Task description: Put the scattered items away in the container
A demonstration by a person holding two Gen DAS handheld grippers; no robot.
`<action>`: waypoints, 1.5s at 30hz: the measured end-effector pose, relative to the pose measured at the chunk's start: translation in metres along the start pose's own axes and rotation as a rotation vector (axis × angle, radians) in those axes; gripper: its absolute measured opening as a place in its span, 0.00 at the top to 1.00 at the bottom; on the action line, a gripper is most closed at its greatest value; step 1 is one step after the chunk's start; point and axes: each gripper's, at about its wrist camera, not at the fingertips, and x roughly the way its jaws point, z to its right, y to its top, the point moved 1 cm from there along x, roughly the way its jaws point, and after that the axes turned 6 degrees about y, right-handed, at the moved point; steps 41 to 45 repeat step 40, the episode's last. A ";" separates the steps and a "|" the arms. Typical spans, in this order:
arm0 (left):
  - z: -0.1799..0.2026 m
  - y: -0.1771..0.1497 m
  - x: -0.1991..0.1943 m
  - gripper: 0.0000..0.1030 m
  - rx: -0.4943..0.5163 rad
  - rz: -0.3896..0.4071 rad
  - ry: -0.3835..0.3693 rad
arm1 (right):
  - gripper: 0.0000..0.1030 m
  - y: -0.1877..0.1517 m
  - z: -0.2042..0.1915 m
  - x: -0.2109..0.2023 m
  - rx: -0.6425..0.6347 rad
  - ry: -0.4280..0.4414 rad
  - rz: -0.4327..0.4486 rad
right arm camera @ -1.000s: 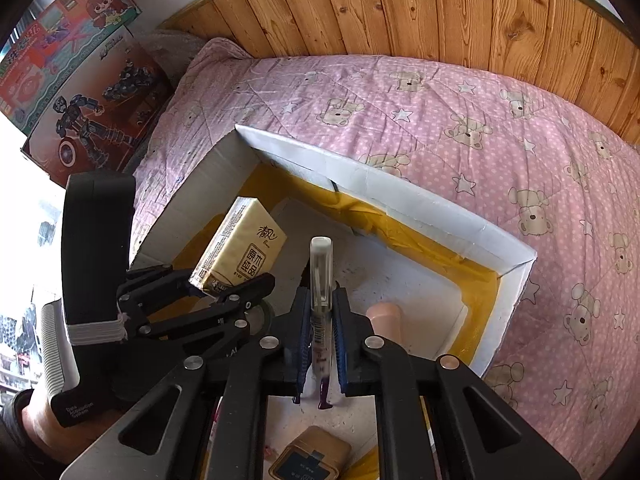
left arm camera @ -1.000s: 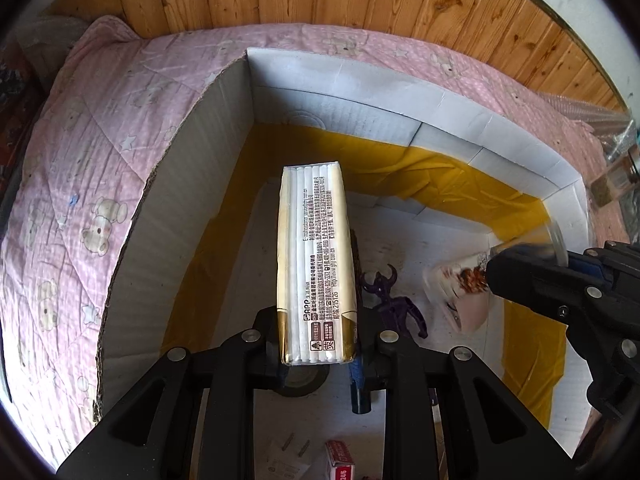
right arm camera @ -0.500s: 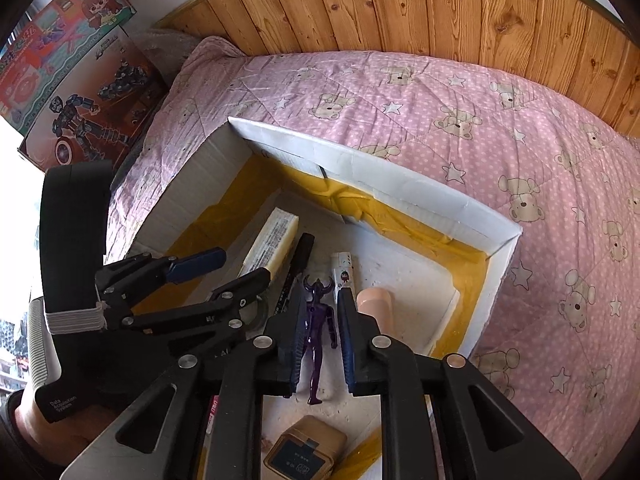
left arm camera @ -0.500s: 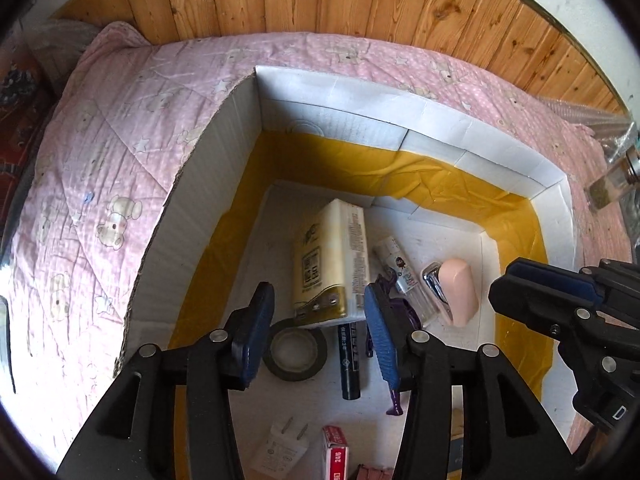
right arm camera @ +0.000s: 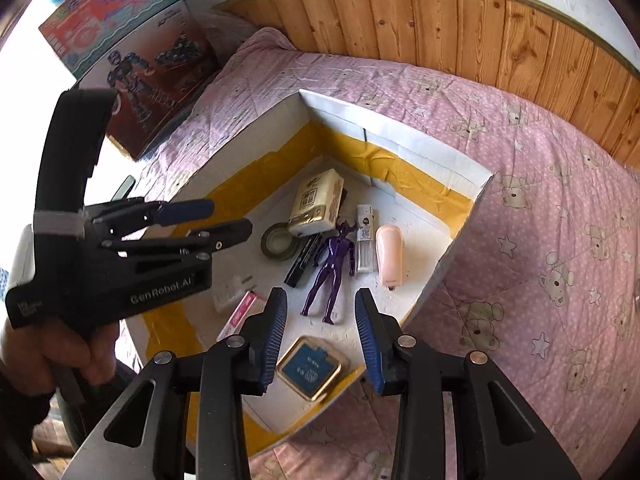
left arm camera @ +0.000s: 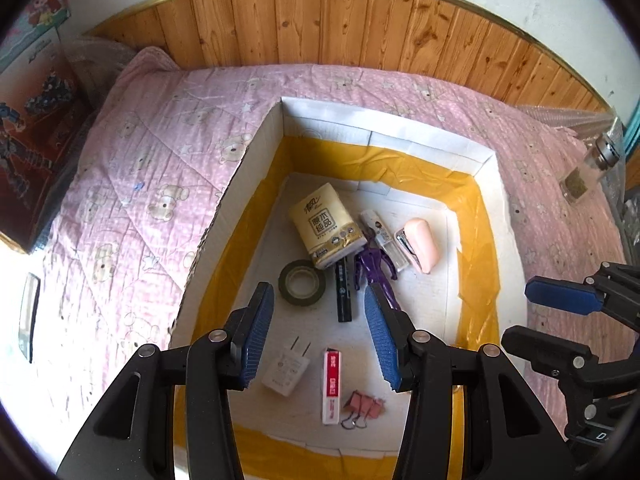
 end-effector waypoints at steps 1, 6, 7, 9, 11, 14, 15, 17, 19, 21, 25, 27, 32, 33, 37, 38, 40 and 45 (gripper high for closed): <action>0.002 -0.004 -0.008 0.52 0.006 0.013 0.004 | 0.59 -0.007 -0.005 -0.006 -0.026 -0.010 0.006; 0.017 -0.030 -0.045 0.52 0.022 0.053 0.002 | 0.54 -0.040 -0.022 -0.027 -0.101 -0.012 0.018; 0.019 -0.035 -0.051 0.52 0.021 0.058 -0.003 | 0.54 -0.046 -0.024 -0.029 -0.106 -0.009 0.017; 0.023 -0.045 -0.062 0.52 0.012 0.063 -0.011 | 0.54 -0.057 -0.027 -0.033 -0.116 -0.007 0.018; 0.027 -0.056 -0.072 0.51 0.004 0.076 0.011 | 0.54 -0.069 -0.031 -0.037 -0.129 -0.015 0.018; 0.037 -0.072 -0.084 0.45 0.012 0.083 0.036 | 0.51 -0.084 -0.036 -0.042 -0.157 -0.041 0.023; 0.039 -0.077 -0.086 0.43 0.012 0.080 0.038 | 0.50 -0.089 -0.038 -0.043 -0.166 -0.049 0.023; 0.044 -0.085 -0.092 0.42 0.005 0.081 0.035 | 0.50 -0.097 -0.040 -0.045 -0.181 -0.062 0.026; 0.047 -0.092 -0.098 0.41 -0.004 0.084 0.032 | 0.50 -0.104 -0.042 -0.048 -0.196 -0.078 0.030; 0.049 -0.099 -0.103 0.38 -0.011 0.092 0.041 | 0.50 -0.111 -0.045 -0.050 -0.213 -0.091 0.037; 0.048 -0.110 -0.104 0.35 -0.036 0.084 0.040 | 0.50 -0.121 -0.048 -0.056 -0.222 -0.092 0.054; 0.047 -0.117 -0.102 0.34 -0.051 0.077 0.041 | 0.50 -0.125 -0.048 -0.058 -0.212 -0.086 0.065; 0.047 -0.129 -0.102 0.34 -0.065 0.071 0.035 | 0.49 -0.131 -0.053 -0.059 -0.219 -0.088 0.072; 0.047 -0.130 -0.103 0.34 -0.064 0.077 0.037 | 0.49 -0.131 -0.054 -0.059 -0.223 -0.088 0.072; 0.048 -0.131 -0.107 0.34 -0.064 0.087 0.041 | 0.49 -0.130 -0.056 -0.060 -0.223 -0.084 0.081; 0.048 -0.131 -0.108 0.34 -0.063 0.089 0.044 | 0.49 -0.130 -0.056 -0.060 -0.222 -0.083 0.083; 0.049 -0.130 -0.109 0.34 -0.058 0.095 0.050 | 0.49 -0.130 -0.058 -0.060 -0.222 -0.082 0.086; 0.049 -0.130 -0.109 0.34 -0.058 0.095 0.050 | 0.49 -0.130 -0.058 -0.060 -0.222 -0.082 0.086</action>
